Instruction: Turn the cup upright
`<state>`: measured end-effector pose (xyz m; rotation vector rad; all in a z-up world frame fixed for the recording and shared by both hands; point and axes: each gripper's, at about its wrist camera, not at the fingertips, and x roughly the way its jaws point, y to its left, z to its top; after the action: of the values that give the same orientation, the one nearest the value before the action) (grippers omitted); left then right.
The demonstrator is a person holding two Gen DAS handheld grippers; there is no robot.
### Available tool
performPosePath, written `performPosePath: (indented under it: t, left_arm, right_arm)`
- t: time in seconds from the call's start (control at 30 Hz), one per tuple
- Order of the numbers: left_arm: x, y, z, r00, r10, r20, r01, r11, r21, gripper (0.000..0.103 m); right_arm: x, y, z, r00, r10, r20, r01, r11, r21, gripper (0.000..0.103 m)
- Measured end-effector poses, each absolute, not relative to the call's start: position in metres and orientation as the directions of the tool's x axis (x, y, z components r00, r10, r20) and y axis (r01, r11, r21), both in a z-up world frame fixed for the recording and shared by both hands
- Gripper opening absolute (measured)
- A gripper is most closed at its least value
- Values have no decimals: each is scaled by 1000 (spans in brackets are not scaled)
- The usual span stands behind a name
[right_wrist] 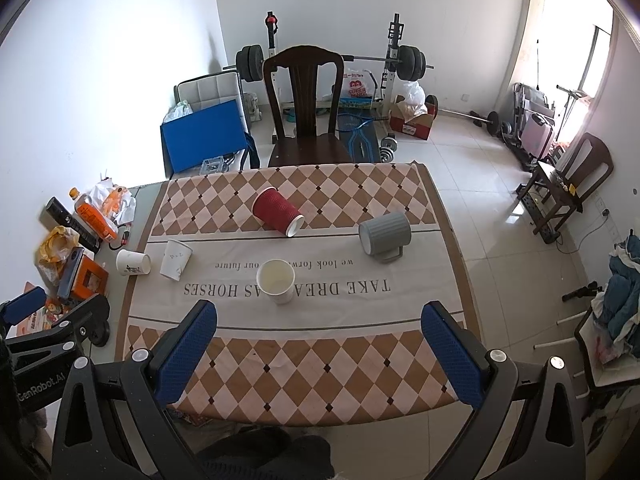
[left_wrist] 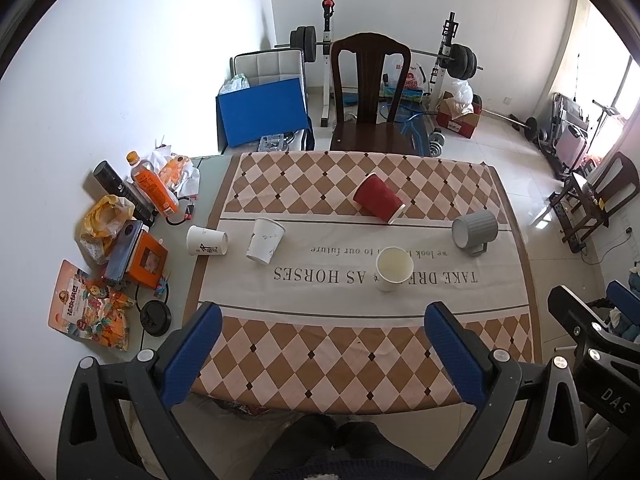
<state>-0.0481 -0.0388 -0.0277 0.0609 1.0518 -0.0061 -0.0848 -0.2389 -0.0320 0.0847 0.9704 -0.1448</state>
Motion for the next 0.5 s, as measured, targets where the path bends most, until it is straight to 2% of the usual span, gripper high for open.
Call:
performPosePath:
  t: [0.5]
  left_arm:
    - [-47, -40, -28, 496, 25, -868, 33, 998, 47, 103]
  right_arm:
    - [-82, -239, -30, 555, -86, -828, 163, 987, 6, 103]
